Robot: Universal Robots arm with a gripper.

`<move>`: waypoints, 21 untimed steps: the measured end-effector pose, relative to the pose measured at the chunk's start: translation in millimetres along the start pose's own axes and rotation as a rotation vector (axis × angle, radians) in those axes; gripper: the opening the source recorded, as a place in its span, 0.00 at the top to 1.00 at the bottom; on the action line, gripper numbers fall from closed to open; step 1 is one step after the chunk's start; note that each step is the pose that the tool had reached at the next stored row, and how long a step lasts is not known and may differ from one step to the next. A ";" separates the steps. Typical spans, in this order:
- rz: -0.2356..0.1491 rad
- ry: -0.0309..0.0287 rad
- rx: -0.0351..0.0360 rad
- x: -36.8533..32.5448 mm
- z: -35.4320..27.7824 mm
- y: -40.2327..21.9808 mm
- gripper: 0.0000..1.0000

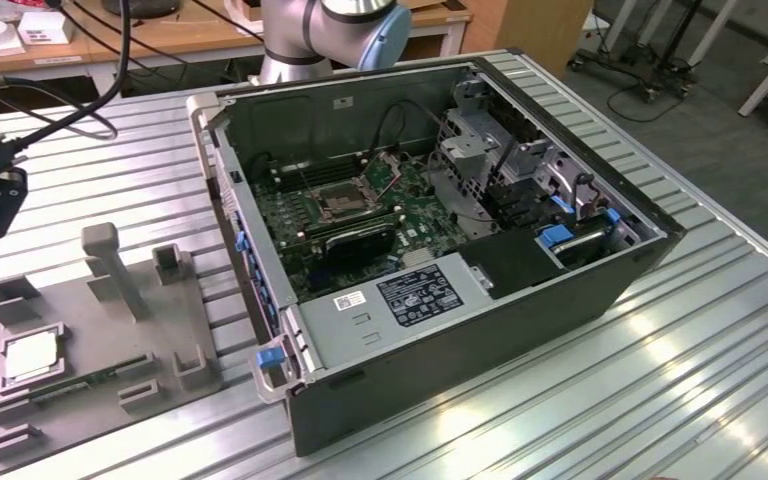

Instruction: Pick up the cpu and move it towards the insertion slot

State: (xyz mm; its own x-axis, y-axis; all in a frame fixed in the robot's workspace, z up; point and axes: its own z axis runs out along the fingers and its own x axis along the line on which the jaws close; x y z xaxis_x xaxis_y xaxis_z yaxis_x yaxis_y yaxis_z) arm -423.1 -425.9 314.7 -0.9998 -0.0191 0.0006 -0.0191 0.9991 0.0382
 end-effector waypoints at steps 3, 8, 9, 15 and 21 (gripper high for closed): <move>0.000 -0.0002 -0.0001 0.3 1.0 -0.1 0.89; 0.000 -0.0001 -0.0001 1.1 3.3 -0.6 0.89; 0.000 -0.0001 0.0000 1.4 3.8 -1.0 0.89; 0.000 -0.0001 -0.0001 3.3 7.5 -4.8 0.89; 0.000 -0.0001 -0.0001 6.1 11.0 -8.7 0.89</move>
State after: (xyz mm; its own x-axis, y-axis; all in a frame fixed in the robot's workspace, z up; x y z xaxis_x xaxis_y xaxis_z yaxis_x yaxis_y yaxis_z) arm -429.0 -434.3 303.4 -0.9998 -0.0192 0.0005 -0.0192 0.9991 0.0382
